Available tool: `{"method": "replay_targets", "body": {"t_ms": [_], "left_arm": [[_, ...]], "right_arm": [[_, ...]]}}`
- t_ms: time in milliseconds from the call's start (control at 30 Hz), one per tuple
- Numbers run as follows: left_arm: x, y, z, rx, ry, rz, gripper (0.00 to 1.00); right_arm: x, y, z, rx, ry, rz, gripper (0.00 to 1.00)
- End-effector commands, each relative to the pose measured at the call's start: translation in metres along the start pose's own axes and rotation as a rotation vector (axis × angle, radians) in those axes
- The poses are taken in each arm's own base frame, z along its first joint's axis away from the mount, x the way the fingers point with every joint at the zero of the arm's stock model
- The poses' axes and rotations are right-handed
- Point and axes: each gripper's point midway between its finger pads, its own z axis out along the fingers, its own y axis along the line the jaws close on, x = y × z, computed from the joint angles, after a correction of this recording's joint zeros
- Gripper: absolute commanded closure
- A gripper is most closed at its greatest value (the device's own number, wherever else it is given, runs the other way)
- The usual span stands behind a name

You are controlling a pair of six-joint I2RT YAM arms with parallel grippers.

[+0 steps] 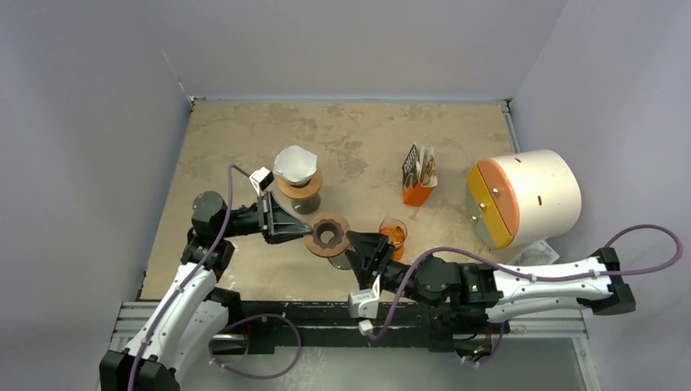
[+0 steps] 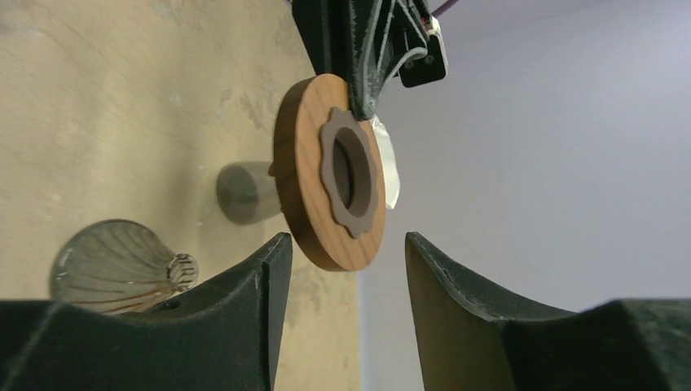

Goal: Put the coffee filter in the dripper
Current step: Pick up the dripper holder from the center of the board.

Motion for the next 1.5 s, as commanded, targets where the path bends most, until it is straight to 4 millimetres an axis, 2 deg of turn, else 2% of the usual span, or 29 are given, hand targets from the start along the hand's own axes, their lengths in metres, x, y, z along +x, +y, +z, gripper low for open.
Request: {"method": "replay_targets", "body": {"t_ms": [0,133,267,467,567,633,867,1067,1267,1467], "left_arm": [[-0.003,0.0,0.003,0.016,-0.008,0.087,1.0],[-0.008,0.001,0.006,0.007,-0.021,0.114,1.0],[-0.013,0.003,0.01,-0.013,-0.039,0.164,1.0],[-0.019,-0.003,0.018,0.006,-0.06,0.221,1.0],[-0.018,-0.004,0.025,0.018,-0.045,0.231,1.0],[-0.017,-0.004,0.03,0.025,-0.037,0.238,1.0],[-0.019,-0.005,0.046,0.02,-0.045,0.276,1.0],[-0.017,-0.004,0.06,0.035,-0.038,0.3,1.0],[-0.014,-0.006,0.075,0.066,-0.031,0.299,1.0],[-0.011,-0.008,0.09,0.098,-0.011,0.293,1.0]], "right_arm": [[-0.001,-0.008,-0.022,-0.061,0.032,0.286,0.41],[0.008,-0.022,-0.039,0.019,0.098,0.55,0.3],[0.023,-0.041,-0.054,0.111,0.204,0.806,0.26],[0.05,-0.044,-0.063,0.116,0.382,1.114,0.25],[0.067,-0.038,-0.057,0.105,0.469,1.273,0.26],[0.071,-0.034,-0.053,0.084,0.499,1.362,0.26],[0.082,-0.028,-0.052,0.071,0.5,1.719,0.26],[0.083,-0.027,-0.054,0.024,0.426,1.971,0.29],[0.079,-0.027,-0.055,-0.031,0.288,2.165,0.32],[0.084,-0.015,-0.059,-0.01,0.247,2.284,0.35]]}}
